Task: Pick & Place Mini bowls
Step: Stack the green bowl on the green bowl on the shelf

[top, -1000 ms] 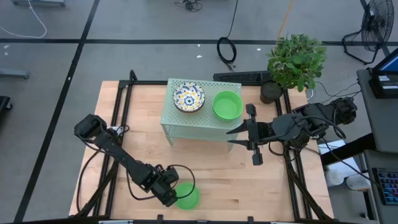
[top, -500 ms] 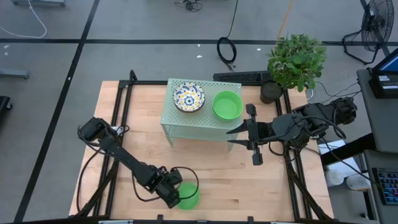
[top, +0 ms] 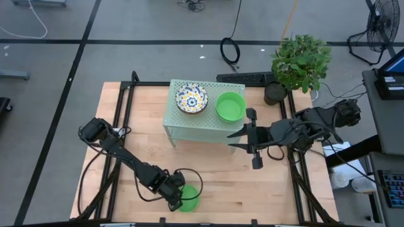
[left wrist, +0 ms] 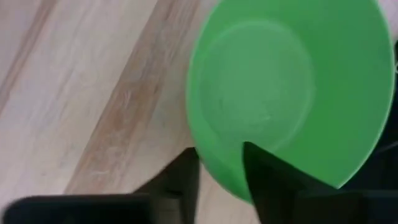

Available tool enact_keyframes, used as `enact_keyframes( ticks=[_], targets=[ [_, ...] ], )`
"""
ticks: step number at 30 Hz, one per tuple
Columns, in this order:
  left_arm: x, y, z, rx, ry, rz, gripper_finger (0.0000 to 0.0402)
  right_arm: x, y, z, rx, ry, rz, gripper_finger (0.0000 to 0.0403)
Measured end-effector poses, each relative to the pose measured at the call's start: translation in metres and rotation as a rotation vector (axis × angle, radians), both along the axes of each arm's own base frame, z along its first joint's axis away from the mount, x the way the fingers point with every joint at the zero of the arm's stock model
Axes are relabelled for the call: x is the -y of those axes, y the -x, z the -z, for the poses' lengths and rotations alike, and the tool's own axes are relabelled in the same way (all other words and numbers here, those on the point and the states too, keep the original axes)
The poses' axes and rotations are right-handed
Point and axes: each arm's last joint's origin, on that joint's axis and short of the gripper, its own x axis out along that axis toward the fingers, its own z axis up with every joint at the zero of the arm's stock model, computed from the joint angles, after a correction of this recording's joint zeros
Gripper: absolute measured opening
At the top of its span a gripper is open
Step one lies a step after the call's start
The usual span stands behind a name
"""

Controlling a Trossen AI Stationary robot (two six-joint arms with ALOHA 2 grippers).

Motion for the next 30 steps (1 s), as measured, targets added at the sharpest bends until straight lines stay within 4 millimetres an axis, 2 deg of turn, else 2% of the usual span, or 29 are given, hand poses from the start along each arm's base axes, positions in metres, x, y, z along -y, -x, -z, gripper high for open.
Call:
enact_keyframes(
  ticks=[6,7,14,17,21,25,27,30],
  targets=[
    [0.0,0.0,0.0,0.007,-0.013,0.054,0.0019,-0.001,-0.001,0.002,0.007,-0.002,-0.001,0.0093],
    [0.0,0.0,0.0,0.011,-0.016,0.064,0.0011,0.0,0.0,0.0,0.017,-0.006,-0.001,0.0093],
    [-0.001,-0.001,-0.001,0.044,-0.056,0.089,0.0006,0.001,0.003,-0.003,0.032,-0.016,-0.002,0.0093],
    [-0.003,0.0,-0.01,0.096,-0.094,0.086,0.0007,0.001,0.003,-0.003,0.032,-0.016,-0.001,0.0093],
    [-0.001,-0.001,-0.039,0.25,-0.146,0.143,0.0005,0.001,0.003,-0.003,0.031,-0.016,-0.001,0.0093],
    [0.008,0.003,-0.083,0.478,-0.208,0.241,0.0004,0.001,0.003,-0.003,0.031,-0.016,-0.002,0.0093],
    [0.012,0.008,-0.107,0.612,-0.311,0.305,0.0005,0.001,0.003,-0.003,0.028,-0.017,-0.004,0.0093],
    [0.015,0.013,-0.147,0.821,-0.556,0.348,0.0004,0.001,0.003,-0.002,0.023,-0.014,-0.004,0.0093]
  ],
)
